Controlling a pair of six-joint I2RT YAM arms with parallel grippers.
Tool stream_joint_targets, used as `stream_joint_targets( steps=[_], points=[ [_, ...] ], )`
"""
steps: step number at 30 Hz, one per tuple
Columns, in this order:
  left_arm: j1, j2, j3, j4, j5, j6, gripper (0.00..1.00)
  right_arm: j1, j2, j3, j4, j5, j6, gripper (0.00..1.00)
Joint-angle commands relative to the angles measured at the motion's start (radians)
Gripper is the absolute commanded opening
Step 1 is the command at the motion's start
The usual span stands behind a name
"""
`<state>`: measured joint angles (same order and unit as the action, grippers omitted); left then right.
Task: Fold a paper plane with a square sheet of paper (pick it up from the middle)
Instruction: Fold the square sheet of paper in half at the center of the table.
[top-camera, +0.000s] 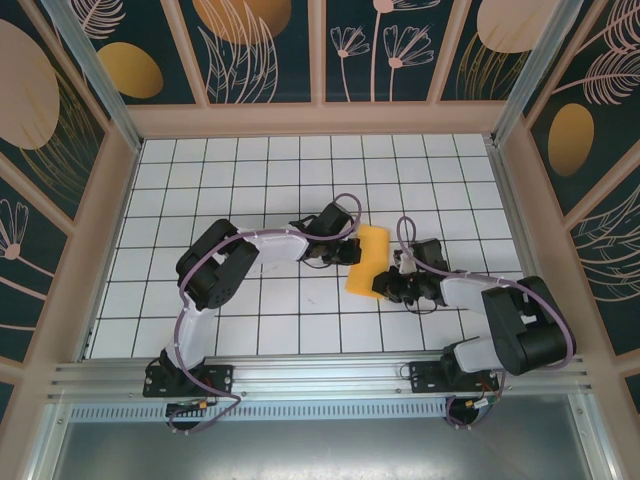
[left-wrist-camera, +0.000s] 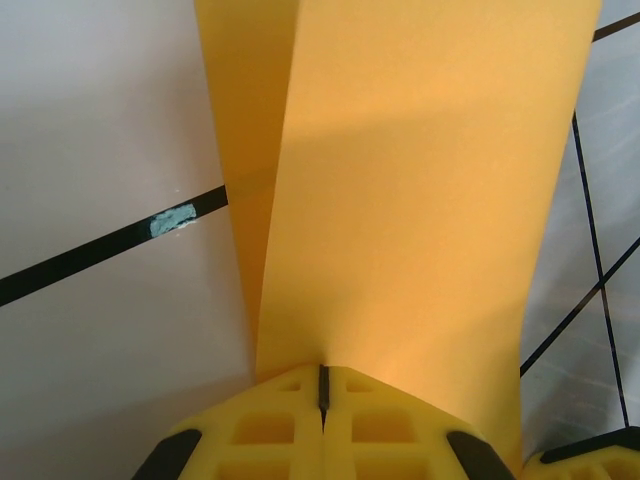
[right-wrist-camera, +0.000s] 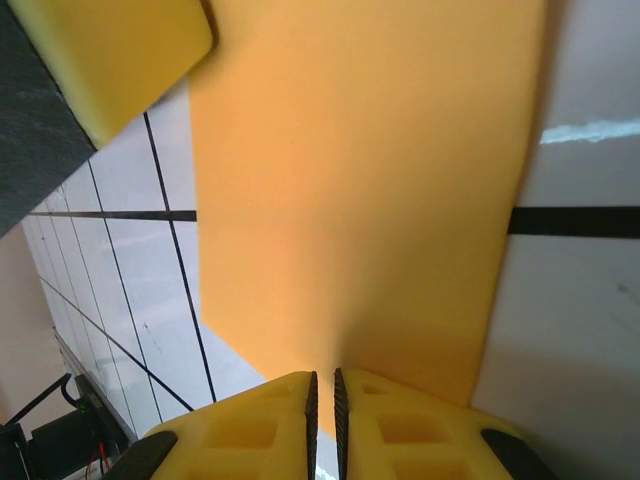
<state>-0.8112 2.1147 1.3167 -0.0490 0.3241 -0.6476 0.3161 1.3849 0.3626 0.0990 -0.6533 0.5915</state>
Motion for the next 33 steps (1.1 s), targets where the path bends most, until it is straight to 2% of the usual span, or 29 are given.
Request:
stream_joint_targets(
  steps=[1, 9, 14, 18, 23, 28, 33],
  points=[
    [-0.007, 0.035, -0.016, -0.088, -0.029, 0.017, 0.00, 0.007, 0.014, -0.031, 0.014, 0.020, 0.013, 0.17],
    [-0.008, 0.034, -0.015, -0.090, -0.030, 0.019, 0.00, 0.006, -0.137, -0.038, -0.019, -0.011, 0.028, 0.18],
    [-0.007, 0.037, -0.013, -0.089, -0.025, 0.020, 0.00, 0.007, -0.097, -0.072, 0.001, -0.014, 0.031, 0.18],
    [-0.008, 0.037, -0.014, -0.090, -0.025, 0.020, 0.00, 0.006, -0.063, -0.075, -0.018, 0.030, 0.023, 0.18],
    [-0.008, 0.034, -0.014, -0.094, -0.022, 0.024, 0.00, 0.002, -0.103, -0.020, -0.093, 0.065, 0.009, 0.18],
    [-0.008, 0.032, -0.014, -0.097, -0.023, 0.028, 0.00, -0.057, -0.143, 0.069, -0.123, 0.088, -0.026, 0.18],
    [-0.008, 0.034, -0.013, -0.097, -0.022, 0.030, 0.00, -0.113, -0.050, 0.127, -0.068, 0.029, -0.060, 0.18]
  ],
)
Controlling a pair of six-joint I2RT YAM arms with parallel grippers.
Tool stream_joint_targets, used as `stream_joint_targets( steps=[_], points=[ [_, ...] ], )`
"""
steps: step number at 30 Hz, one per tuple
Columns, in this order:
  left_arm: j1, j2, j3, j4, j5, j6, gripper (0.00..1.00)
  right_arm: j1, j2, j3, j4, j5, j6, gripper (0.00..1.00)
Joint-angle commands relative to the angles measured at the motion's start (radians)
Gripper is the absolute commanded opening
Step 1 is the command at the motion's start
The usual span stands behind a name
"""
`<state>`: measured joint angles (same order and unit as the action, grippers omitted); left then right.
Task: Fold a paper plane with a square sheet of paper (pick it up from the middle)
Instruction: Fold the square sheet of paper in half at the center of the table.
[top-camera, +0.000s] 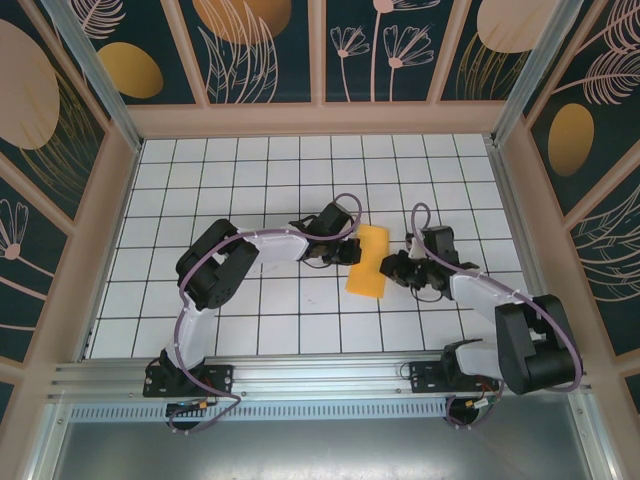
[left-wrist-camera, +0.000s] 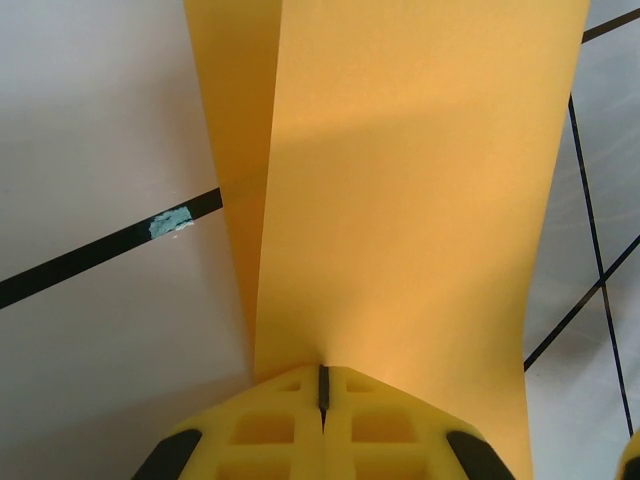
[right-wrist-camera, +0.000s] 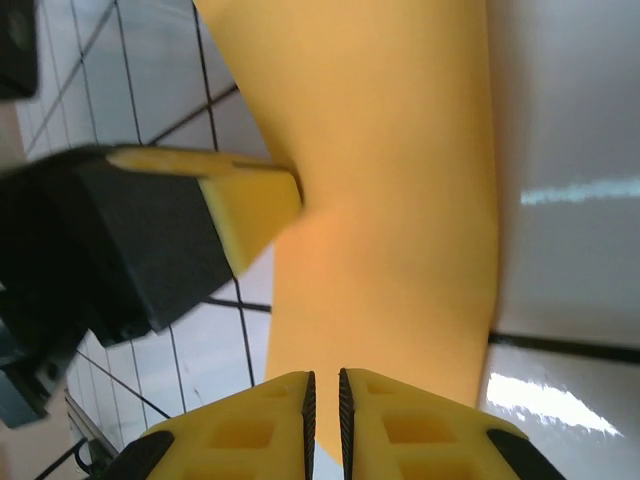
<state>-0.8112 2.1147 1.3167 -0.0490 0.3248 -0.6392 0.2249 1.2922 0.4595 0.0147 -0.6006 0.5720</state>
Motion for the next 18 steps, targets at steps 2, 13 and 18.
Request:
stream_joint_targets(
  steps=[2, 13, 18],
  points=[
    [-0.008, 0.036, -0.011, -0.098, -0.021, 0.022, 0.00, -0.035, 0.090, 0.041, 0.041, -0.038, -0.052, 0.18],
    [-0.008, 0.039, -0.015, -0.100, -0.021, 0.026, 0.00, -0.073, 0.200, 0.031, 0.036, -0.010, -0.077, 0.18],
    [-0.008, 0.039, -0.013, -0.105, -0.023, 0.028, 0.00, -0.074, 0.155, 0.094, 0.016, -0.035, -0.075, 0.18]
  ],
)
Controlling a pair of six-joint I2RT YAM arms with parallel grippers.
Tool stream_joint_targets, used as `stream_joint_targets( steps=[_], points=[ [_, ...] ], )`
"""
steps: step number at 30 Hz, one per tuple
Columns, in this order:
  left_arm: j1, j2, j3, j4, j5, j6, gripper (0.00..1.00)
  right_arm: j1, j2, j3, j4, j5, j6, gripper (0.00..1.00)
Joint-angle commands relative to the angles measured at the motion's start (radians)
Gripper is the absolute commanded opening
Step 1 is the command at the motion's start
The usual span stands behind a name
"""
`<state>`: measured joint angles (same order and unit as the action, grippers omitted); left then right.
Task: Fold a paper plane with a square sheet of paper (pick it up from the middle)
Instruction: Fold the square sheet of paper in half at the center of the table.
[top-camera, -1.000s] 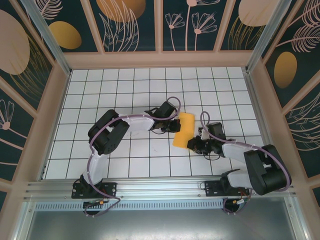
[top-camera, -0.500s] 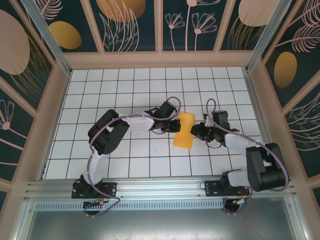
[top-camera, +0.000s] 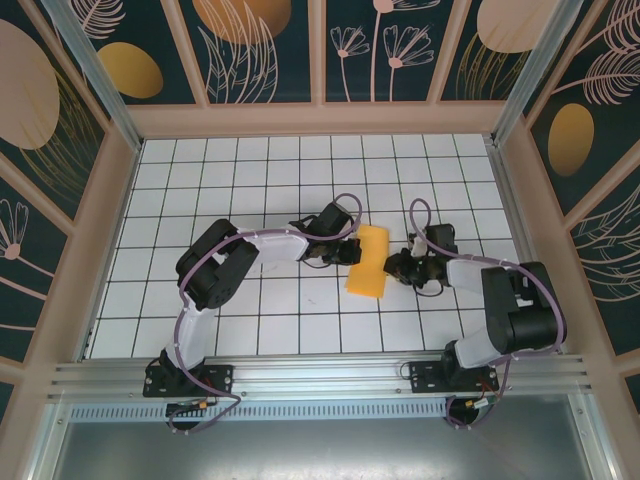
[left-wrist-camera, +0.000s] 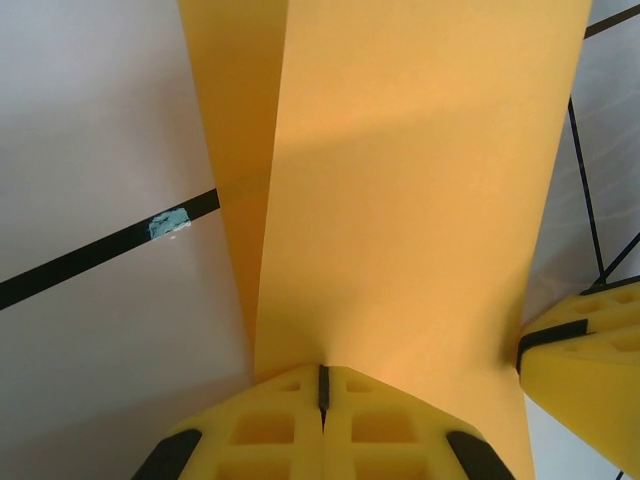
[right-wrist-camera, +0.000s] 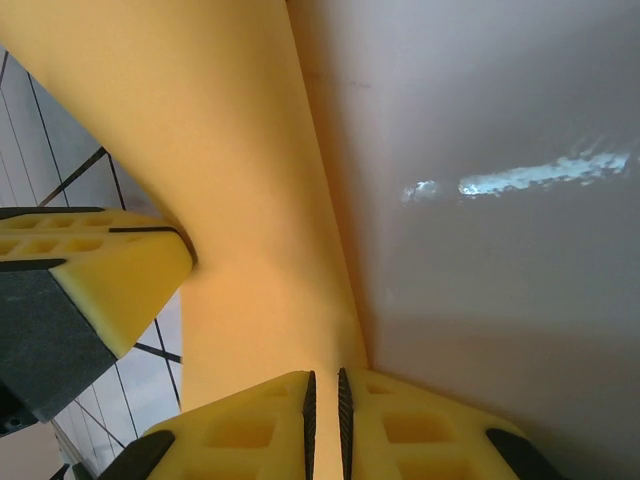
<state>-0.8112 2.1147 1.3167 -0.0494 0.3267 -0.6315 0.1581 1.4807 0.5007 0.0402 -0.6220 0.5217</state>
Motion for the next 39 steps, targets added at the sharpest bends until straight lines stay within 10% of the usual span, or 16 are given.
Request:
stream_joint_targets(
  steps=[1, 39],
  points=[
    [-0.008, 0.041, -0.013, -0.104, -0.025, 0.021, 0.00, -0.008, -0.028, 0.064, -0.005, -0.017, -0.025, 0.18],
    [-0.008, 0.037, -0.014, -0.125, -0.029, 0.033, 0.00, -0.041, 0.233, 0.200, -0.003, 0.046, -0.032, 0.19]
  ],
)
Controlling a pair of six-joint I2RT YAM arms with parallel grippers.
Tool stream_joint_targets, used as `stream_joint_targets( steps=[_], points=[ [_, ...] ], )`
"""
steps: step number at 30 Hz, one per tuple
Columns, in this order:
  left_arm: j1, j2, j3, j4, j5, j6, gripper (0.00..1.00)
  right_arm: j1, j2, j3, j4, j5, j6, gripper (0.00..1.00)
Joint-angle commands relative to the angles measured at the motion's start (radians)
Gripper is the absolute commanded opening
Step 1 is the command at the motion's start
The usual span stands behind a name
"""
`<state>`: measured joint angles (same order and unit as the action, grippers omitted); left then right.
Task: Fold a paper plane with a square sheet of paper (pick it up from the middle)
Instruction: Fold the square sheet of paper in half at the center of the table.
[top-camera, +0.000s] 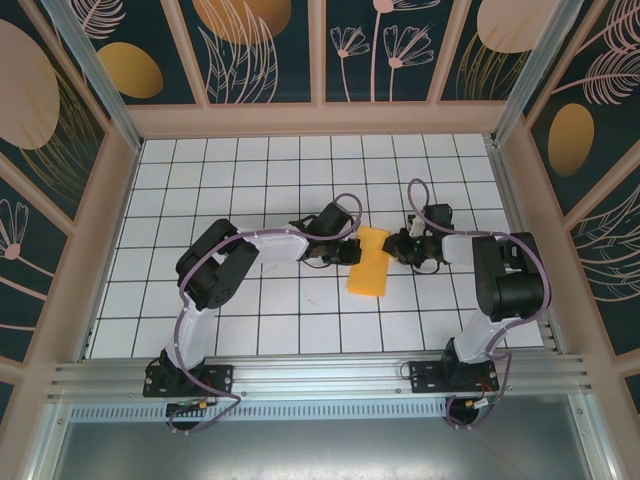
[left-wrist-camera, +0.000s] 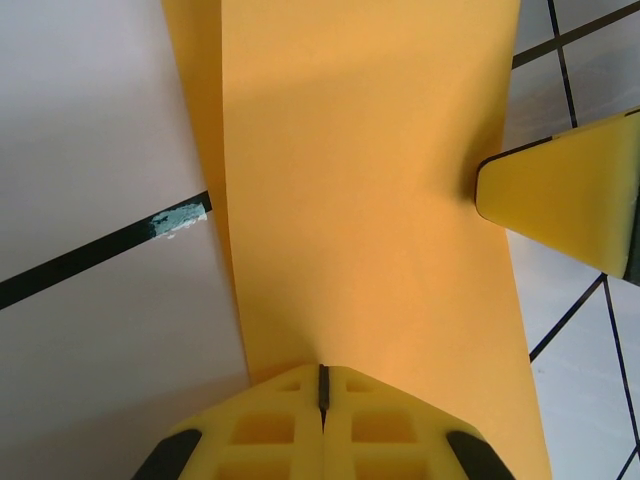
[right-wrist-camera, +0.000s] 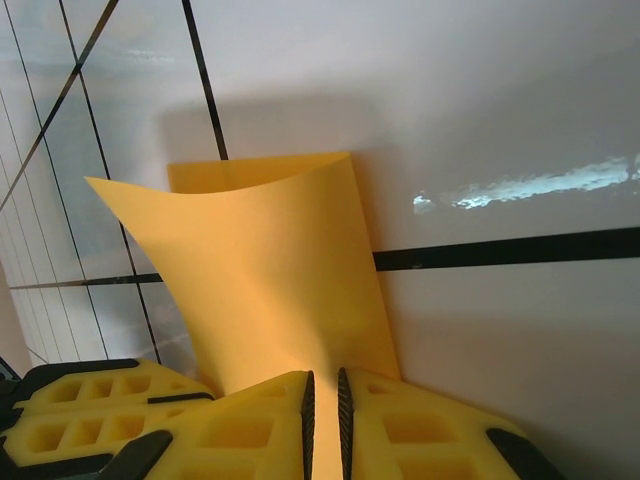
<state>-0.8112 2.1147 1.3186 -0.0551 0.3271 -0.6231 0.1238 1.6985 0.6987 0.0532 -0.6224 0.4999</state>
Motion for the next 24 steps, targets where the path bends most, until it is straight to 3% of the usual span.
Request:
stream_joint_targets(
  steps=[1, 5, 10, 19, 24],
  points=[
    [-0.008, 0.037, -0.016, -0.121, -0.030, 0.027, 0.00, -0.007, 0.004, 0.014, -0.029, 0.044, -0.012, 0.19],
    [-0.008, 0.037, -0.015, -0.123, -0.030, 0.026, 0.00, -0.008, -0.037, 0.072, -0.066, 0.027, -0.025, 0.19],
    [-0.008, 0.037, -0.014, -0.122, -0.029, 0.025, 0.00, -0.008, 0.019, 0.134, -0.094, 0.042, -0.044, 0.19],
    [-0.008, 0.031, -0.018, -0.128, -0.031, 0.027, 0.00, -0.013, 0.106, 0.114, -0.051, 0.069, -0.022, 0.19],
    [-0.007, 0.028, -0.021, -0.131, -0.032, 0.026, 0.00, -0.014, 0.068, 0.148, -0.075, 0.054, -0.024, 0.19]
  ],
)
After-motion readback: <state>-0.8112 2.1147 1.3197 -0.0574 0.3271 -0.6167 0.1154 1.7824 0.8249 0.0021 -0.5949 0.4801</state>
